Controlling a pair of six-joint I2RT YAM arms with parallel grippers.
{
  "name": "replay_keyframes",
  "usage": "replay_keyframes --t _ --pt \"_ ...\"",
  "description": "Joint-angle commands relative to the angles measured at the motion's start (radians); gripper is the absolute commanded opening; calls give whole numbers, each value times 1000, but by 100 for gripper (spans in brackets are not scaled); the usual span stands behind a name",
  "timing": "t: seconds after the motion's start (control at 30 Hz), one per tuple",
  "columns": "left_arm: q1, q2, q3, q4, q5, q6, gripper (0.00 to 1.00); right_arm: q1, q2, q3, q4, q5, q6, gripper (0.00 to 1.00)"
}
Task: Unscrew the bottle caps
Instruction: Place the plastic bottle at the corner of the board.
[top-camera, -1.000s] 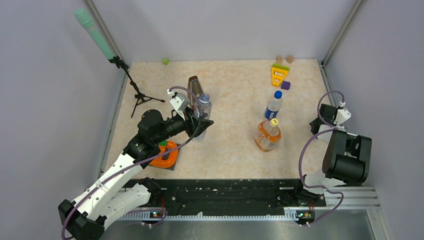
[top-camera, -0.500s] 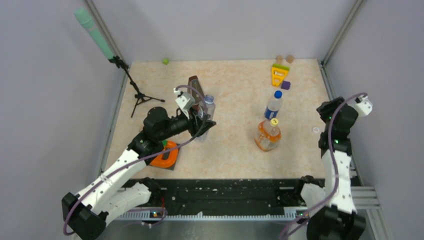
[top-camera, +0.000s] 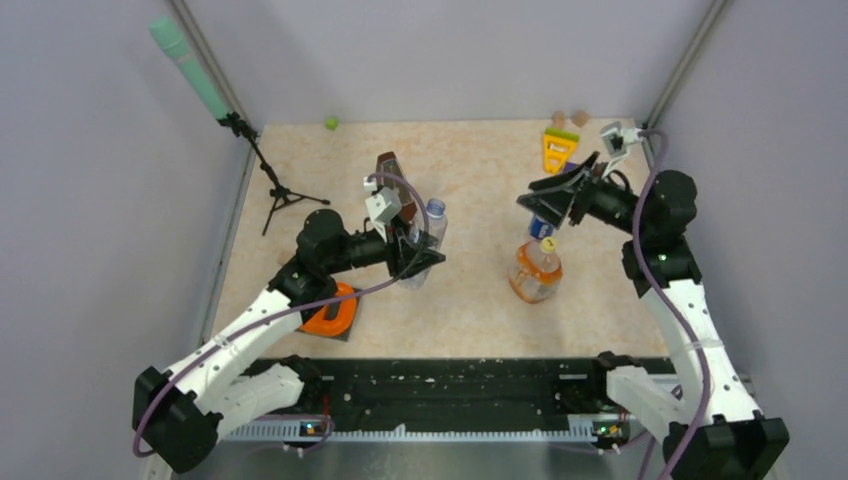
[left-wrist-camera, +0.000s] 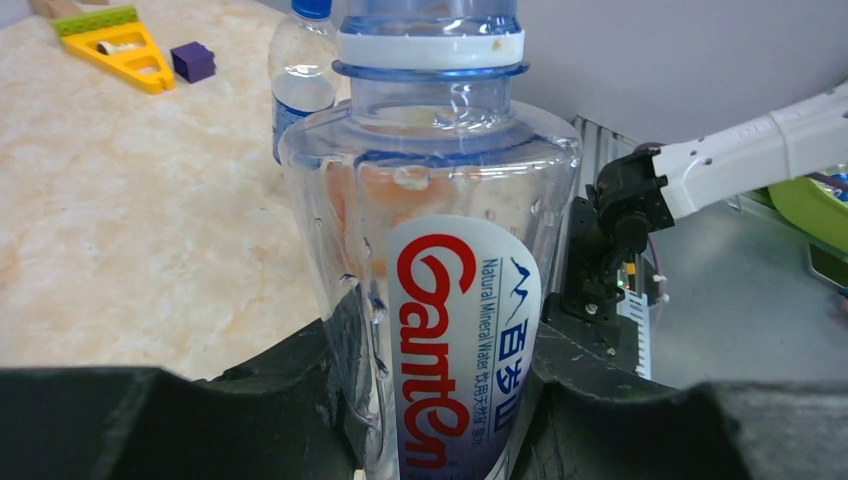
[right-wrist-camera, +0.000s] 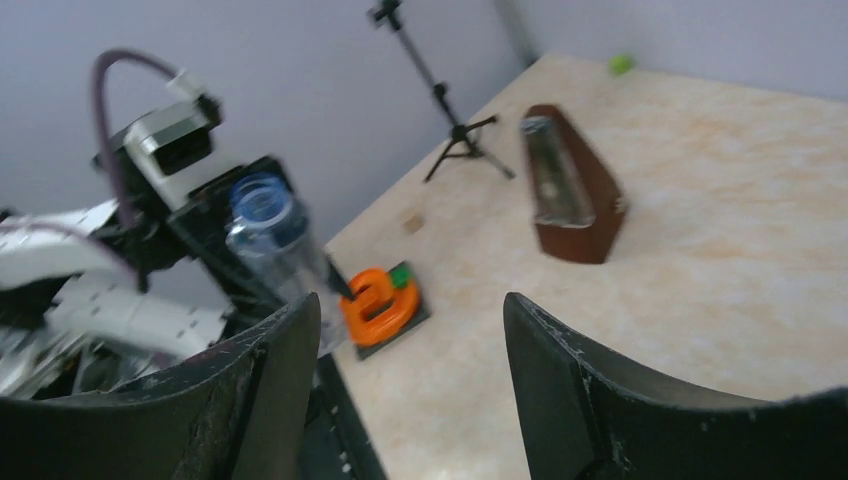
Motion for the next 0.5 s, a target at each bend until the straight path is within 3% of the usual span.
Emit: replay_keyframes --t 0.0,0.17,0.37,0.47 --pt "-7 24 15 86 61 -32 8 152 35 71 54 -144 4 66" --pt "-8 23 3 112 63 -40 9 306 93 177 -165 -13 -144 66" --pt "-9 61 36 107 116 -62 10 401 155 158 57 11 17 64" --pt "-12 76 42 109 136 -68 10 469 201 188 40 45 3 64"
